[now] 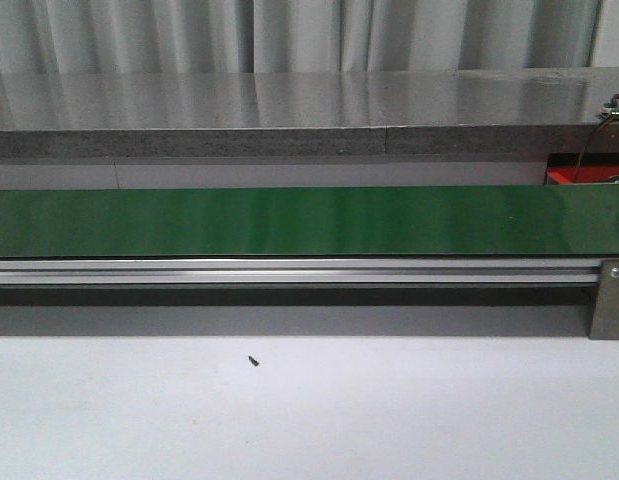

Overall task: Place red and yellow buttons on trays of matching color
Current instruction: 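Move the left gripper over the yellow push-buttons and grasp one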

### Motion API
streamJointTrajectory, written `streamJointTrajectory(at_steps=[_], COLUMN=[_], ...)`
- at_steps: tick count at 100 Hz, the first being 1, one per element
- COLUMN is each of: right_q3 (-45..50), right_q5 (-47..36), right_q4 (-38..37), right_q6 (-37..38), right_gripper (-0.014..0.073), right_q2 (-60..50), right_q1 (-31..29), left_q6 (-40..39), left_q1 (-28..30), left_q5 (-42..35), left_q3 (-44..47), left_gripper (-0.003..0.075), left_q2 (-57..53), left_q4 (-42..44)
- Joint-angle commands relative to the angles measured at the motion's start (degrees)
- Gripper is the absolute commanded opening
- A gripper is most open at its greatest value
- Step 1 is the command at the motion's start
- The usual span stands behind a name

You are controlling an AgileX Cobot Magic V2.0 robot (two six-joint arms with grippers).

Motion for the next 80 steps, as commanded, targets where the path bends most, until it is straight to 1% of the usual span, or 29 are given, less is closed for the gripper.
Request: streamJointTrajectory(at_steps=[1,14,21,30,46,67,80], right_q3=[-1.4,-1.4,-1.4,-1.4,-1.4,-1.4,-1.4], right_q5=[-3.9,-3.9,-3.9,-3.9,-3.9,-3.9,-3.9], right_q4=[0.5,0.5,0.5,0.5,0.5,0.5,0.5], right_q6=[-0.5,-0.5,-0.5,-0.5,-0.5,-0.5,-0.5], right_gripper=[-0.0068,-0.0068,-0.0068,-0.0068,-0.0068,-0.0068,-0.0068], right_q2=[0.2,0.2,0.2,0.2,0.2,0.2,0.2], right_q1=[0.1,0.1,0.1,0.1,0.1,0.1,0.1], left_q6=[-2.5,-6.2,-8.9,-11.1,-16.3,-17.8,-19.3], left_q1=[0.1,0.1,0.1,0.1,0.1,-0.2,-0.6], left_q5=[-1.1,2.4,3.8,4.3,4.4,4.3,3.6], left_q3=[-4.7,-9.7,-12.5,-15.6,-20.7,-24.4,-25.3], left_gripper=[0.0638,0.0636,0.062,0.0596,0.0595,0.0595,0.0595], left_q2=[2.2,8.8,12.3,16.1,21.5,25.5,27.5], left_q4=[-1.3,-1.3,-1.5,-2.1,-2.2,-4.0,-4.3])
